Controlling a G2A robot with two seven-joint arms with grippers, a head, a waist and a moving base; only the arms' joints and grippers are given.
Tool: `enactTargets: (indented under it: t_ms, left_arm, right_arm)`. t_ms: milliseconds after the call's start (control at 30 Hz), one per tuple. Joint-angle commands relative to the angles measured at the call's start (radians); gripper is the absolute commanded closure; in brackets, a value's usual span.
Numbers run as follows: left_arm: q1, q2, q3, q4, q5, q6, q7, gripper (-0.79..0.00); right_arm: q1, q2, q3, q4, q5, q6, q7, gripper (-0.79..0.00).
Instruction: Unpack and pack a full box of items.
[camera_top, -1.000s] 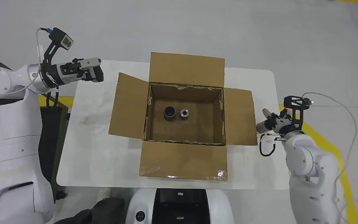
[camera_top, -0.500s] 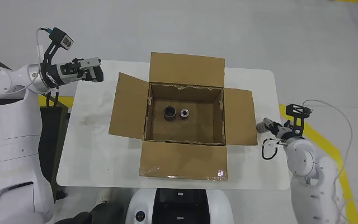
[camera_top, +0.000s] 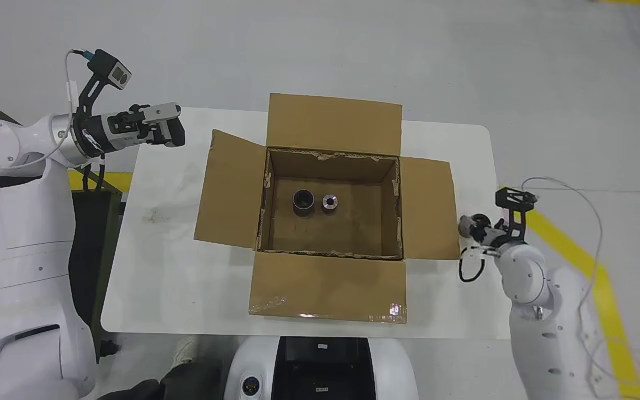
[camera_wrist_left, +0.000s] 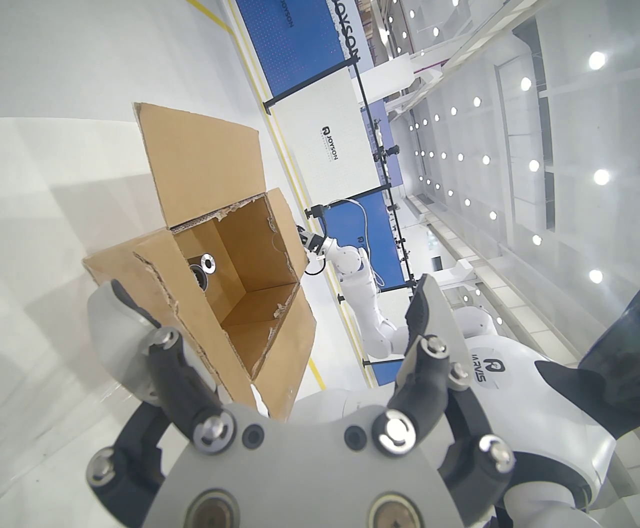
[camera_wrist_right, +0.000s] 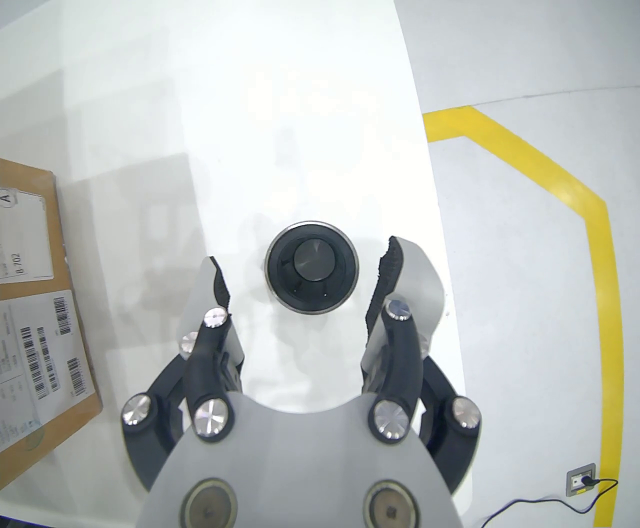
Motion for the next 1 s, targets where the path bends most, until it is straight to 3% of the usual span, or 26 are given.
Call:
enactTargets:
  t_ms: [0,567,633,800,867,967]
  left_arm:
    - [0.0,0.0,0.0,0.0,0.0,0.0,0.0,-0.785]
    - [0.0,0.0,0.0,0.0,0.0,0.0,0.0,-0.785]
    - [0.0,0.0,0.0,0.0,0.0,0.0,0.0,-0.785]
    - [0.0,0.0,0.0,0.0,0.0,0.0,0.0,-0.785]
    - [0.0,0.0,0.0,0.0,0.0,0.0,0.0,-0.785]
    - [0.0,0.0,0.0,0.0,0.0,0.0,0.0,-0.785]
  right_arm:
    - [0.009,0.001,0.0,0.019,0.005,0.001,0.002,-0.591]
    - [0.048,0.009,-0.02,0.058,0.01,-0.002,0.009,-0.554]
    - [0.054,0.01,-0.023,0.063,0.006,0.001,0.013,-0.477]
    - [0.067,0.013,-0.027,0.072,0.001,0.013,0.036,-0.142]
    - [0.068,0.014,-0.029,0.072,-0.003,0.015,0.042,-0.083]
    - [0.062,0.015,-0.031,0.062,-0.002,0.02,0.048,-0.068]
